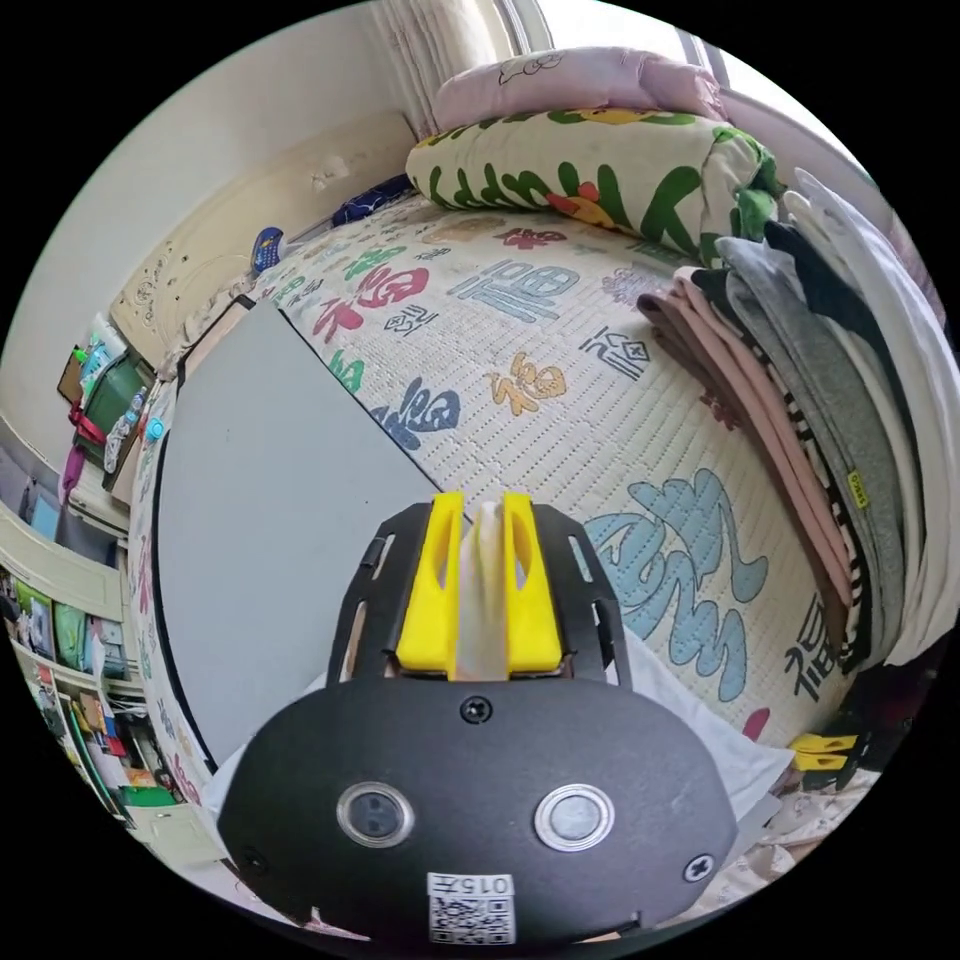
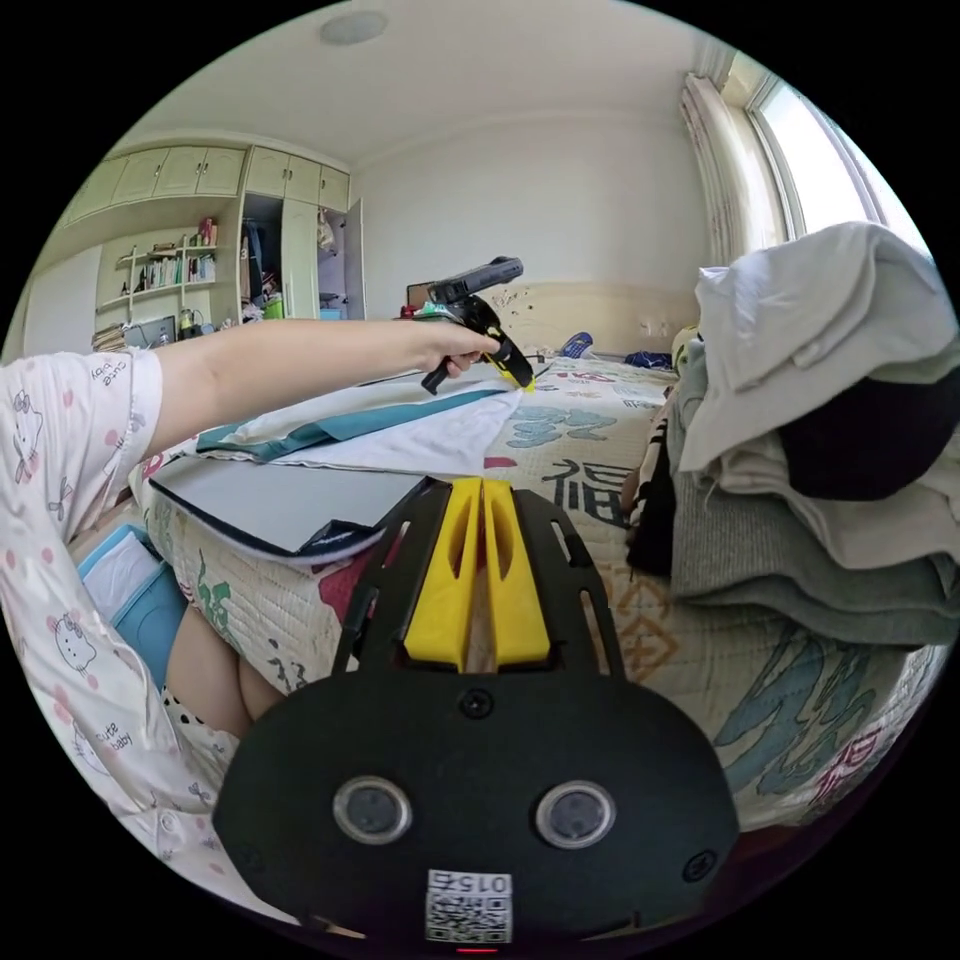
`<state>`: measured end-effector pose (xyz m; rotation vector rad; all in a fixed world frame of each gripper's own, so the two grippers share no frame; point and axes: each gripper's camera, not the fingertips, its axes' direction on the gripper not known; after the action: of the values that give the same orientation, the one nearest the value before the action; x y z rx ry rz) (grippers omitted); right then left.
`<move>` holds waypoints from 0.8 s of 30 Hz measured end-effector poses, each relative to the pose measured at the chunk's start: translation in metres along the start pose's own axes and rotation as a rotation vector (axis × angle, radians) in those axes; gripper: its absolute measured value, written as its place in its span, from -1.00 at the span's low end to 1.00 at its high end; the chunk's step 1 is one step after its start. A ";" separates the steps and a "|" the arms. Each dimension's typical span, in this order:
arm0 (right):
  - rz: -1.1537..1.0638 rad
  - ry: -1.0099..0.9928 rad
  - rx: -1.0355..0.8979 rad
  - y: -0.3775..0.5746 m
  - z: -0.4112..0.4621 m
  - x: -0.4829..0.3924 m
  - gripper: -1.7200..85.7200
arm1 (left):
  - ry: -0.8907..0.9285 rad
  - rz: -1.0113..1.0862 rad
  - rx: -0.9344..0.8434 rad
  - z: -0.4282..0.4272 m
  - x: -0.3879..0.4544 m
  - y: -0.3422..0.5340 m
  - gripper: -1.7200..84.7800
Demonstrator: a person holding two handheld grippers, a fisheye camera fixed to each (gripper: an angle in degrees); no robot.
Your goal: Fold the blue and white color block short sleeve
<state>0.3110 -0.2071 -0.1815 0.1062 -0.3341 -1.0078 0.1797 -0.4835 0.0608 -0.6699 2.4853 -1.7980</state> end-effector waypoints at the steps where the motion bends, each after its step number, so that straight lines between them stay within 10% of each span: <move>1: 0.011 -0.007 0.022 0.008 -0.001 0.008 -0.97 | 0.005 0.013 0.018 -0.001 0.003 0.000 -0.91; 13: 0.105 0.091 0.425 0.037 -0.120 0.076 -0.97 | 0.254 -0.033 0.422 -0.109 0.015 0.056 -0.96; 24: -0.011 -0.472 0.467 0.026 -0.097 -0.010 -0.97 | 0.530 -0.215 0.714 -0.155 -0.178 0.337 -0.96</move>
<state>0.3581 -0.1913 -0.2694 0.2926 -1.0004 -0.9435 0.1900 -0.1979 -0.2347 -0.4532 1.7580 -3.0147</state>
